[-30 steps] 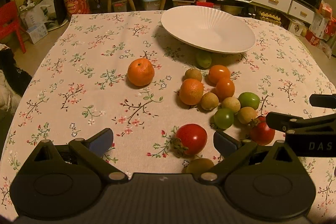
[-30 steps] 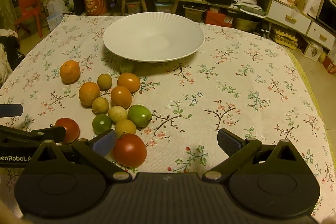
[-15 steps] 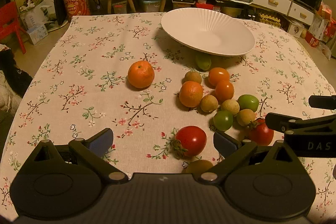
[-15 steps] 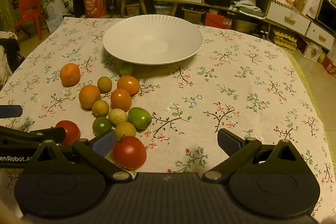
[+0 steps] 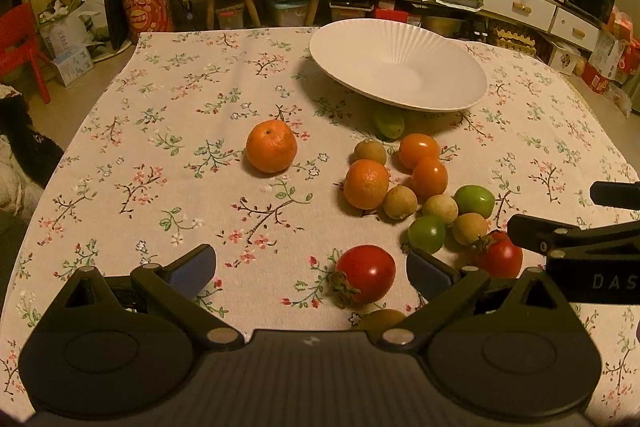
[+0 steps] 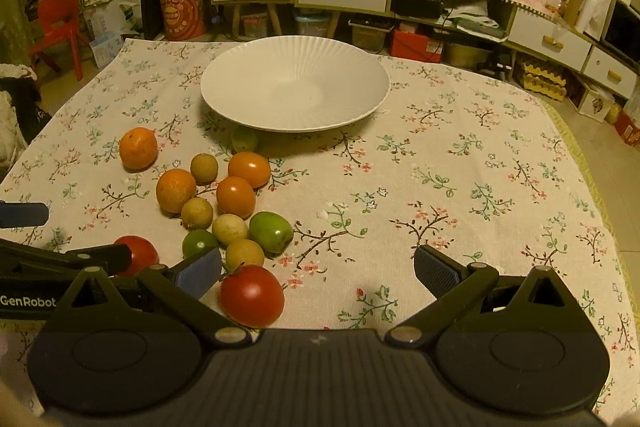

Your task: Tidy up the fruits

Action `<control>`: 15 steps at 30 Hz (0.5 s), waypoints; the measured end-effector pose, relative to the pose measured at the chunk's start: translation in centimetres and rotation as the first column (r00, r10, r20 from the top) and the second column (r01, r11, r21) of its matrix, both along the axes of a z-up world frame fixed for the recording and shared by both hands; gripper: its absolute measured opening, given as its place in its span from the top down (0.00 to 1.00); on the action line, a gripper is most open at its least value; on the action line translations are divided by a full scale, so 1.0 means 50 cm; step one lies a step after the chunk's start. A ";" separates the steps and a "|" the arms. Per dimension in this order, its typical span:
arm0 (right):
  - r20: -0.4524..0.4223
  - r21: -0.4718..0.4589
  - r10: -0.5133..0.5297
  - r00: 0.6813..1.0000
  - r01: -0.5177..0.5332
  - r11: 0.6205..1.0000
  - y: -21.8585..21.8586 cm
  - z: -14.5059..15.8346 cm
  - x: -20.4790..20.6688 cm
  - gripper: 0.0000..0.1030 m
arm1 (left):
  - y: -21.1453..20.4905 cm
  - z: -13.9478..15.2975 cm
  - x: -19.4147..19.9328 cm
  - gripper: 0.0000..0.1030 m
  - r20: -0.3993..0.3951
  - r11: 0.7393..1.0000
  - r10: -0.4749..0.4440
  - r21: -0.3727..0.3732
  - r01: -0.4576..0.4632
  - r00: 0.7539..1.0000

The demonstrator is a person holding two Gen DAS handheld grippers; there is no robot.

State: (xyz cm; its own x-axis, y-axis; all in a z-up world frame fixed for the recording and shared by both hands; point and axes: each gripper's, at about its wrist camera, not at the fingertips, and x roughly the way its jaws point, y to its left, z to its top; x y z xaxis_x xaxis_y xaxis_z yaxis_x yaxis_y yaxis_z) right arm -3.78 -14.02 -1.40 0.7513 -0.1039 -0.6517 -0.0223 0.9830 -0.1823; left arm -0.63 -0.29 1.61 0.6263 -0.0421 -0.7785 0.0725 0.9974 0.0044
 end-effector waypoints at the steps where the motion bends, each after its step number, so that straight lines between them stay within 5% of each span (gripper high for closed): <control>1: 0.003 -0.001 0.002 1.000 -0.002 1.000 0.001 0.000 0.000 0.00 | -0.001 0.001 0.001 0.03 0.002 1.000 0.003 0.002 -0.003 1.000; 15: 0.030 -0.007 0.011 0.999 -0.011 1.000 -0.005 0.030 0.029 0.00 | 0.014 0.024 0.029 0.03 0.011 1.000 -0.016 -0.005 0.016 1.000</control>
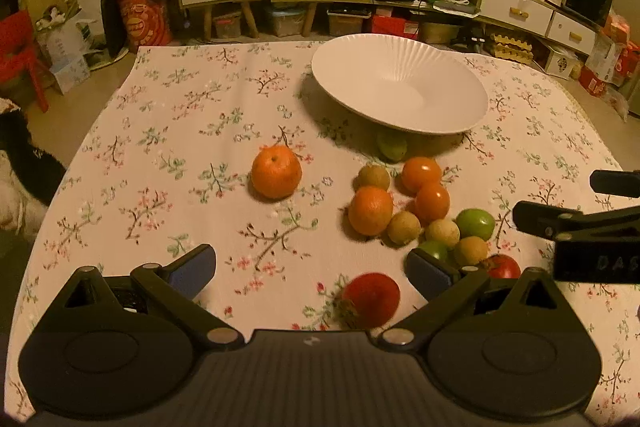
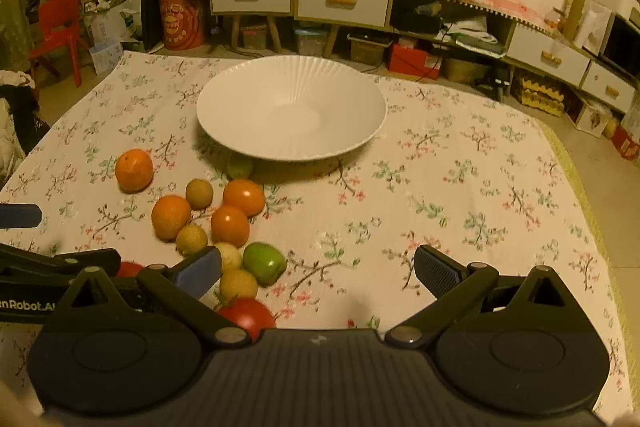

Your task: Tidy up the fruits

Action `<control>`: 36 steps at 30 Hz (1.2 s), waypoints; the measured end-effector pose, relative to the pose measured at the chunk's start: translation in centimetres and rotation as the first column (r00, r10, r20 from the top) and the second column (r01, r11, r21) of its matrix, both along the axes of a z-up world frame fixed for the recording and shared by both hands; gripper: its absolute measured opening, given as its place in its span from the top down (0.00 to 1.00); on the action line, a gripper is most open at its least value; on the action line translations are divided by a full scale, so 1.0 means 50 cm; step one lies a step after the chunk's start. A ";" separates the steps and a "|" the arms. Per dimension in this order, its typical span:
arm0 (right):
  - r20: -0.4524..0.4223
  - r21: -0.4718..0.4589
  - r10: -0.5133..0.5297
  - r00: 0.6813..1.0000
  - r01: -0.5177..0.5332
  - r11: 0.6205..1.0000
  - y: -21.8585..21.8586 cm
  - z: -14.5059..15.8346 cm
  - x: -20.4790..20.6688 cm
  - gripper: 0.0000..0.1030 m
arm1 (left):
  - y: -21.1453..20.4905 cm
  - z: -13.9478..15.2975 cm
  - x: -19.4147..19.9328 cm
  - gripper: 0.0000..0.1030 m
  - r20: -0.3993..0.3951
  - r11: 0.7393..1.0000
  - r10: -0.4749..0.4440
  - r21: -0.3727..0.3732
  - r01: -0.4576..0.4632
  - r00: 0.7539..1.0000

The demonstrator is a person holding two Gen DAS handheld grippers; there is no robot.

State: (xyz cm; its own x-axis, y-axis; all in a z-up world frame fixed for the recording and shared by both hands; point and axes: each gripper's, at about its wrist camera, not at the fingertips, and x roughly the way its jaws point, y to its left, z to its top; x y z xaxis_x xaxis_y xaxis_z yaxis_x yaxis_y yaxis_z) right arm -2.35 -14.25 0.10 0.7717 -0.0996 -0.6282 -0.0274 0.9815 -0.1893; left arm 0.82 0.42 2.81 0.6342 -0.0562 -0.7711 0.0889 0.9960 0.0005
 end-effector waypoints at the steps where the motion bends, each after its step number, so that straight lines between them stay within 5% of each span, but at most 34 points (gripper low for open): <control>1: -0.006 0.013 0.002 1.000 -0.002 1.000 -0.004 0.004 0.004 0.00 | 0.003 0.001 0.005 0.03 0.000 1.000 -0.002 -0.001 0.002 1.000; 12: -0.054 0.071 0.029 0.998 -0.025 0.997 -0.032 0.016 0.055 0.00 | 0.024 -0.005 0.048 0.03 0.017 0.994 -0.080 0.072 0.078 0.997; 18: -0.104 0.169 0.113 0.988 -0.094 0.981 -0.039 0.004 0.084 0.02 | 0.044 -0.017 0.068 0.03 0.037 0.994 -0.105 0.046 0.103 0.994; 26: -0.181 0.293 0.230 0.956 -0.171 0.941 -0.046 -0.034 0.097 0.31 | 0.078 -0.036 0.099 0.09 0.080 0.995 -0.098 -0.012 0.100 0.992; 36: -0.221 0.341 0.230 0.948 -0.146 0.929 -0.058 -0.038 0.088 0.45 | 0.096 -0.065 0.114 0.24 0.086 0.995 -0.083 -0.048 0.087 0.993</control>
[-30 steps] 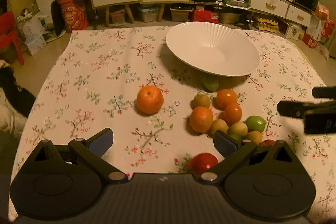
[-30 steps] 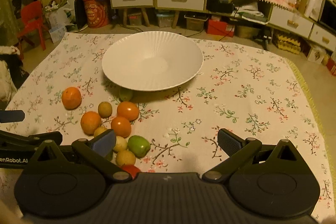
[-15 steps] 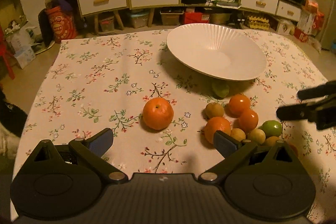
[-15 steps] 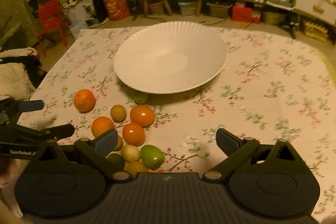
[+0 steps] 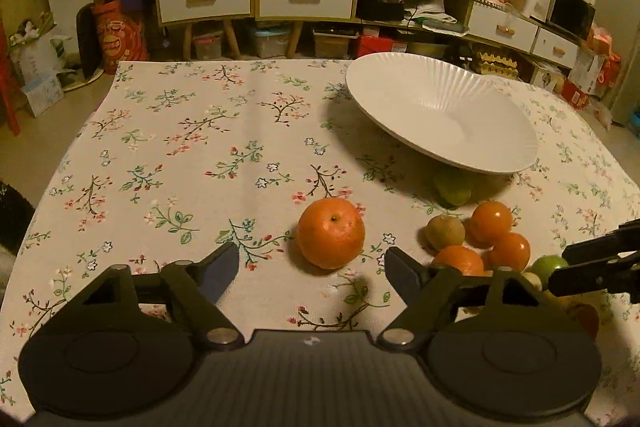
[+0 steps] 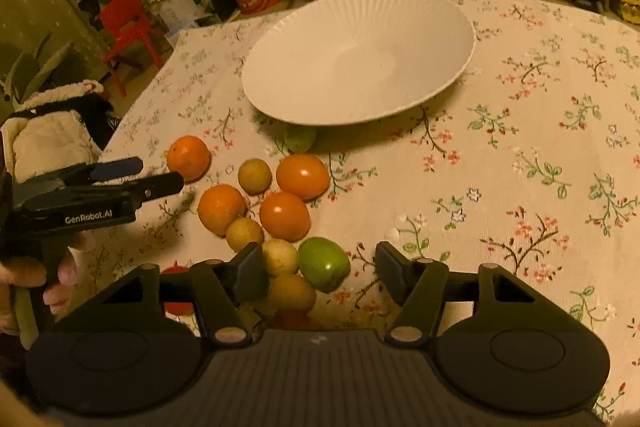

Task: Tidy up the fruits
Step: 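Grasp the orange mandarin with the left gripper while the right gripper grasps a green lime, then carry both fruits onto the white plate and open both grippers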

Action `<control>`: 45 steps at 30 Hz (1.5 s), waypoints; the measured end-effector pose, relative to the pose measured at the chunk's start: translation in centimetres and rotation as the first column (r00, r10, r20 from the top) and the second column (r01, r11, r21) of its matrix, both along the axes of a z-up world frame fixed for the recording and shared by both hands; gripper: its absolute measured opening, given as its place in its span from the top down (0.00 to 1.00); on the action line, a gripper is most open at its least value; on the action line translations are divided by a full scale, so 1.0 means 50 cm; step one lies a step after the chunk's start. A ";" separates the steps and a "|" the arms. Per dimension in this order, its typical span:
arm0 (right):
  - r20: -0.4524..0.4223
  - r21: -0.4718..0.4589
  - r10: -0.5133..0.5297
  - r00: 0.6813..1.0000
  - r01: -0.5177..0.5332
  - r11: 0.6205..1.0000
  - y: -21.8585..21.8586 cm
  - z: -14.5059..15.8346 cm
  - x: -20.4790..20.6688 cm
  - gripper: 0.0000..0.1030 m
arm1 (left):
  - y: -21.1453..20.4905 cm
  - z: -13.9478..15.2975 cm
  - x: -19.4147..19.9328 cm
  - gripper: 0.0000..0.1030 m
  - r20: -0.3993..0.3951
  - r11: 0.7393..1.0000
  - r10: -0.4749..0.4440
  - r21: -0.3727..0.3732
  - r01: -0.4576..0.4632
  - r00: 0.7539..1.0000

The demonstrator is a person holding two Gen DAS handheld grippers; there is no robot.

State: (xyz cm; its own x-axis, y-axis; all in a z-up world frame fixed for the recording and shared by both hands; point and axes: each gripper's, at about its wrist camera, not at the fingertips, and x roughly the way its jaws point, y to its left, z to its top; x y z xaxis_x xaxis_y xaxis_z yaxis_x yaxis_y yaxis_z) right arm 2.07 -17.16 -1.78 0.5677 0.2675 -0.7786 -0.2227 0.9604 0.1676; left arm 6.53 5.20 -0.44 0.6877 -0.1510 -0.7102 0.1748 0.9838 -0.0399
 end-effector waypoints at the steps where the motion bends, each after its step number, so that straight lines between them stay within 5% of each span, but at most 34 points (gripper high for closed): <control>1: -0.006 0.002 0.001 1.000 -0.001 1.000 0.000 -0.001 -0.001 0.47 | 0.000 -0.002 0.001 0.26 0.003 1.000 0.000 0.005 0.000 1.000; 5: -0.012 0.000 -0.006 1.000 0.006 1.000 -0.002 -0.002 0.000 0.57 | 0.005 -0.009 0.008 0.33 0.009 1.000 -0.003 -0.017 0.003 1.000; 19: -0.050 0.025 -0.019 0.999 0.021 0.999 -0.017 -0.015 0.014 0.68 | -0.019 -0.027 0.031 0.56 0.005 0.999 -0.036 -0.016 0.036 0.999; 23: -0.052 0.043 -0.008 0.999 0.010 0.999 -0.014 -0.013 0.012 0.75 | -0.020 -0.028 0.035 0.58 0.007 0.999 -0.029 -0.015 0.029 1.000; 45: 0.025 0.075 -0.053 0.998 0.051 0.996 -0.021 0.040 0.027 0.75 | -0.057 0.017 0.035 0.61 0.028 0.995 -0.060 -0.079 0.062 0.998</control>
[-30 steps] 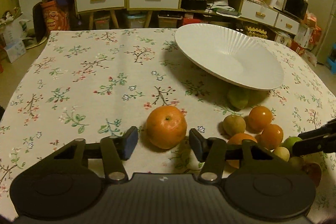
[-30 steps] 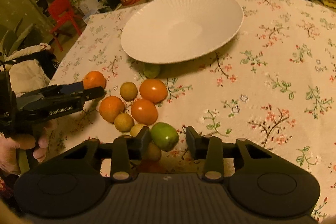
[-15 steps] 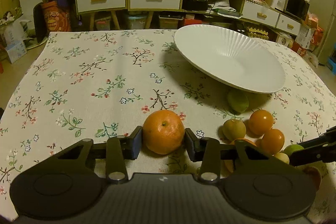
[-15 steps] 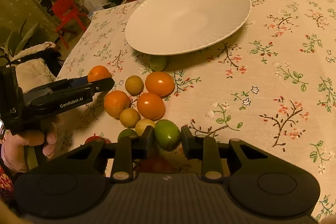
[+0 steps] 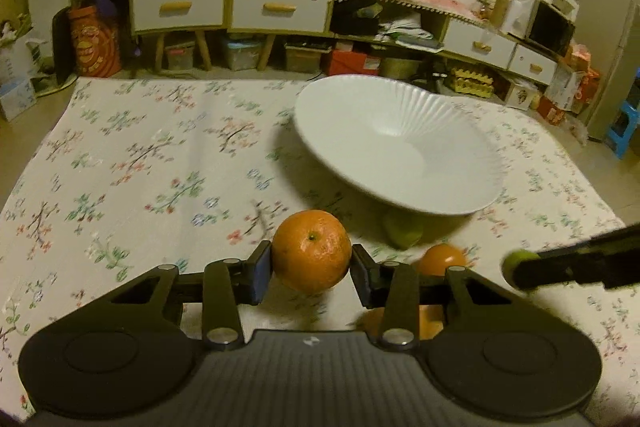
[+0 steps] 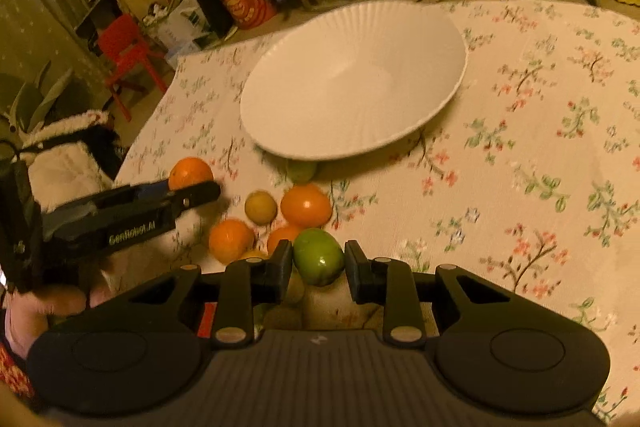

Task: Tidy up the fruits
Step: 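Carry both fruits onto the white plate and open both grippers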

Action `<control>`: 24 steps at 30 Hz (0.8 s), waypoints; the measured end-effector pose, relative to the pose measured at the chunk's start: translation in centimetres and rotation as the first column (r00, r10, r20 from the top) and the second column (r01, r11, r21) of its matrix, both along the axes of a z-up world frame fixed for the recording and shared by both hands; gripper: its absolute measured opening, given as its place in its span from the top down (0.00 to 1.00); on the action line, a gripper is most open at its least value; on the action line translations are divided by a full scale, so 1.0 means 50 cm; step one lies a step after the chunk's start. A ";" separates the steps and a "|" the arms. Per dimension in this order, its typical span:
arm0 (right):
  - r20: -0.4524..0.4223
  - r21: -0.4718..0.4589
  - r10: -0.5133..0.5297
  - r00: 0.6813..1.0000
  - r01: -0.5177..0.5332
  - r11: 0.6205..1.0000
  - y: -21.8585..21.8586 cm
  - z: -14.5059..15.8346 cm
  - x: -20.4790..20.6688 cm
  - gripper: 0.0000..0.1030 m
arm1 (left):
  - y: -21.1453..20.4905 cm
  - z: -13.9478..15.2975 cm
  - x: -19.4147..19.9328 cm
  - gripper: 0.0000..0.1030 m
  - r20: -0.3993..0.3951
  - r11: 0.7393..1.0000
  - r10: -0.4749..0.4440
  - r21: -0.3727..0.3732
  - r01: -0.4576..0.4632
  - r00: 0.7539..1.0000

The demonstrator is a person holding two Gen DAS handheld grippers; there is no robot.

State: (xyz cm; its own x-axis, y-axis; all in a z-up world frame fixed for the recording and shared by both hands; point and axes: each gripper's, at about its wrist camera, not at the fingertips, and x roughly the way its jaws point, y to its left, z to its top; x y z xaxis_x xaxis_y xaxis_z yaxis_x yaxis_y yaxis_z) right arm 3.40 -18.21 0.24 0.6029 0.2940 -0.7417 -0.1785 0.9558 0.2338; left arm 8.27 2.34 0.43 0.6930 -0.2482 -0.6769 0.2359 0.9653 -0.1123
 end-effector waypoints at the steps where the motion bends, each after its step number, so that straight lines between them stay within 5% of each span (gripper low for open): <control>1: 0.010 0.000 -0.007 1.000 0.007 1.000 -0.002 0.006 0.002 0.75 | -0.007 0.004 0.001 0.61 0.005 1.000 -0.014 0.006 0.014 1.000; 11: 0.110 -0.025 -0.078 0.991 0.081 0.996 -0.030 0.049 0.061 0.75 | -0.074 0.033 0.043 0.61 0.043 0.994 -0.105 0.021 0.105 0.994; 17: 0.111 -0.002 -0.118 0.987 0.119 0.993 -0.035 0.041 0.123 0.75 | -0.096 0.019 0.111 0.61 0.002 0.995 -0.092 -0.039 0.092 0.996; 24: 0.088 -0.013 -0.127 0.988 0.128 0.992 -0.020 0.032 0.161 0.75 | -0.130 0.011 0.144 0.61 0.005 0.994 -0.108 -0.007 0.108 0.994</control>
